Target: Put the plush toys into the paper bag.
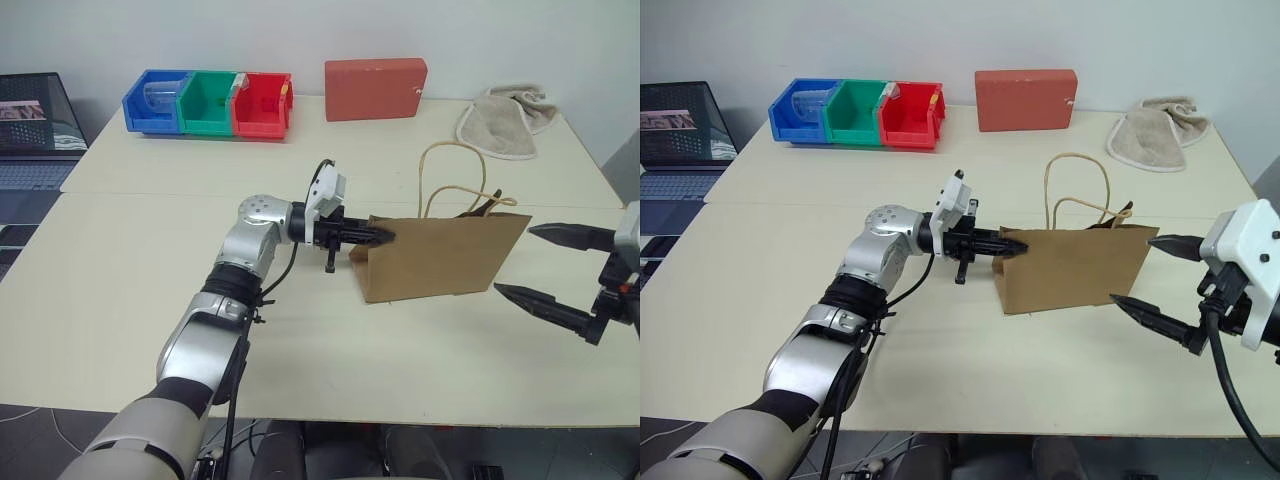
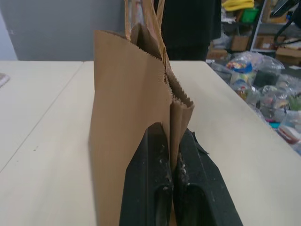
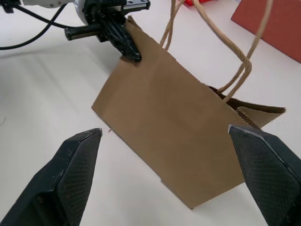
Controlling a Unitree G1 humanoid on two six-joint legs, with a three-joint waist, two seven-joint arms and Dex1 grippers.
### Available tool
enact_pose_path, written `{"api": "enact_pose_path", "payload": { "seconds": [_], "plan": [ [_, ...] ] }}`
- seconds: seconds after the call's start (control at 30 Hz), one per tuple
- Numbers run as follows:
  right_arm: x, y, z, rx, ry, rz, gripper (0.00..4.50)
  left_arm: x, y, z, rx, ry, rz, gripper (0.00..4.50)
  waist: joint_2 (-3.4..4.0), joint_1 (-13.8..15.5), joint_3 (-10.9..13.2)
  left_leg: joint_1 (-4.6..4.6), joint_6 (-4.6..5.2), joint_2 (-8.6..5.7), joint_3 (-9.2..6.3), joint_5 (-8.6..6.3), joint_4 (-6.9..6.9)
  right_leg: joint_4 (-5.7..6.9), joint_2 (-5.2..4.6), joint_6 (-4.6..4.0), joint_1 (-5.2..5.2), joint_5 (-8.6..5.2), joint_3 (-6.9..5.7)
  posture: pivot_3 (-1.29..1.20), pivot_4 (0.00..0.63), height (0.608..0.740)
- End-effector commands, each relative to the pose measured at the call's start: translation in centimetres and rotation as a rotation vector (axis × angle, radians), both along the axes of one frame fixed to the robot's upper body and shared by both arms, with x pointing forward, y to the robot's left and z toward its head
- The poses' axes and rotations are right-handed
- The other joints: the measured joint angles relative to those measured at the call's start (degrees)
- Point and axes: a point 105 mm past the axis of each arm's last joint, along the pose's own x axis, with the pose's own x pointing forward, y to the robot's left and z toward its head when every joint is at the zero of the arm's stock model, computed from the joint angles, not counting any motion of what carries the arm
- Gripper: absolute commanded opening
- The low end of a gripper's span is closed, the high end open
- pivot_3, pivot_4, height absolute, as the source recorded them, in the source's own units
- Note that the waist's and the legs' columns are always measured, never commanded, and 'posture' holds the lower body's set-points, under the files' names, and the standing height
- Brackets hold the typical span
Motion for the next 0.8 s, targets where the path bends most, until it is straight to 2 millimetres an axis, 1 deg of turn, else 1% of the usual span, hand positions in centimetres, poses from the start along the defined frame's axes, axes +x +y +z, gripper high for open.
{"api": "enact_pose_path", "payload": {
  "seconds": [0.03,0.1,0.2,0.23,0.27,0.37,0.4,0.47,0.5,0.53,0.57,0.67,0.7,0.77,0.8],
  "plan": [
    [-0.3,0.3,0.8,-0.003,-0.042,0.000,4.50,0.4,0.2,0.8,0.019,-0.068,-0.005,0.25,0.00,0.03,0.00,0.03,0.00,0.00,0.00,0.00,0.00,0.00,0.00,0.00,0.05,0.00,0.00,0.00,0.150,0.740],
    [-0.3,0.4,0.6,0.003,-0.027,0.001,4.50,0.6,0.6,0.8,0.034,-0.082,0.004,0.62,0.00,0.03,0.00,0.10,0.00,0.00,0.00,0.00,0.00,-0.03,0.00,0.00,0.14,0.00,0.00,0.00,0.150,0.740],
    [-0.2,0.3,0.6,0.001,-0.022,0.004,4.50,0.5,1.2,0.8,0.035,-0.077,0.007,1.48,0.00,0.04,0.00,0.14,0.00,0.00,0.00,0.00,0.00,-0.03,0.00,0.01,0.16,0.00,0.01,0.00,0.150,0.740],
    [-0.2,0.3,0.7,0.001,-0.021,0.004,4.50,0.5,1.6,0.7,0.042,-0.073,0.015,1.85,0.00,0.04,0.00,0.14,0.00,0.00,0.00,0.00,0.00,-0.03,0.00,0.00,0.17,0.00,0.01,0.00,0.150,0.740],
    [-0.1,0.3,0.7,0.001,-0.020,0.005,4.50,0.5,2.0,0.8,0.036,-0.075,0.032,2.12,0.00,0.02,0.00,0.14,0.00,0.00,0.00,0.00,0.00,-0.03,0.00,0.01,0.17,0.00,0.01,0.00,0.150,0.740],
    [0.3,-0.1,0.9,-0.007,-0.018,0.006,4.50,0.5,3.7,1.3,0.034,-0.095,0.100,3.05,0.00,-0.33,0.00,0.18,0.00,0.02,0.00,0.00,-0.04,-0.02,0.00,0.01,0.17,0.00,0.02,0.00,0.150,0.740],
    [0.5,-0.2,0.9,-0.013,-0.017,0.003,4.50,0.4,4.4,1.4,0.040,-0.102,0.125,3.40,0.00,-0.41,0.00,0.19,0.00,0.03,0.00,0.00,-0.05,-0.01,0.01,0.01,0.17,0.00,0.02,0.00,0.150,0.740],
    [0.7,-0.4,0.9,-0.021,-0.017,0.001,4.50,0.2,4.9,1.5,0.046,-0.106,0.151,4.02,0.00,-0.46,0.00,0.22,0.00,0.04,0.00,0.00,-0.05,0.00,0.01,0.00,0.18,0.00,0.02,0.00,0.150,0.740],
    [0.9,-0.7,1.0,-0.025,-0.022,-0.002,4.50,0.1,5.6,1.6,0.057,-0.119,0.176,4.34,0.00,-0.47,0.00,0.22,0.00,0.04,0.00,0.00,-0.04,-0.01,0.01,0.01,0.21,0.00,0.02,0.00,0.150,0.740],
    [1.4,-1.4,1.4,-0.028,-0.030,-0.017,4.50,-0.2,7.2,1.8,0.078,-0.138,0.238,4.46,0.00,-0.47,0.00,0.25,0.00,0.04,0.00,0.00,-0.03,-0.02,0.00,0.01,0.25,0.00,0.02,0.00,0.150,0.740],
    [1.7,-1.9,1.7,-0.030,-0.036,-0.027,4.50,-0.4,8.3,2.0,0.096,-0.152,0.283,4.46,0.01,-0.51,0.00,0.29,0.00,0.04,0.00,0.00,-0.03,-0.05,0.00,0.01,0.29,0.00,0.03,0.00,0.150,0.740],
    [2.3,-3.7,2.3,-0.097,-0.021,-0.003,4.50,-1.8,13.3,2.7,0.229,-0.199,0.486,4.46,0.00,-1.25,0.01,0.50,0.00,0.10,0.12,-0.01,-0.14,-0.08,0.00,0.01,0.37,0.00,0.12,0.00,0.150,0.740],
    [2.5,-4.2,2.3,-0.118,-0.014,0.005,4.50,-2.3,14.3,2.9,0.264,-0.204,0.535,4.46,0.00,-1.35,0.01,0.57,0.01,0.11,0.13,-0.01,-0.18,-0.08,0.01,0.01,0.42,-0.01,0.13,0.00,0.150,0.740],
    [2.9,-5.3,2.5,-0.149,0.002,0.017,4.50,-3.8,16.4,3.4,0.310,-0.207,0.607,4.46,0.01,-1.26,0.01,0.60,0.01,0.15,0.12,-0.01,-0.18,-0.09,0.03,0.01,0.44,-0.01,0.12,0.00,0.150,0.740],
    [3.0,-5.7,2.6,-0.160,0.009,0.023,4.50,-4.4,16.9,3.5,0.330,-0.204,0.627,4.46,0.01,-1.18,0.01,0.61,0.00,0.13,0.14,-0.01,-0.16,-0.10,0.02,0.01,0.47,-0.02,0.12,0.00,0.150,0.740]
  ]
}}
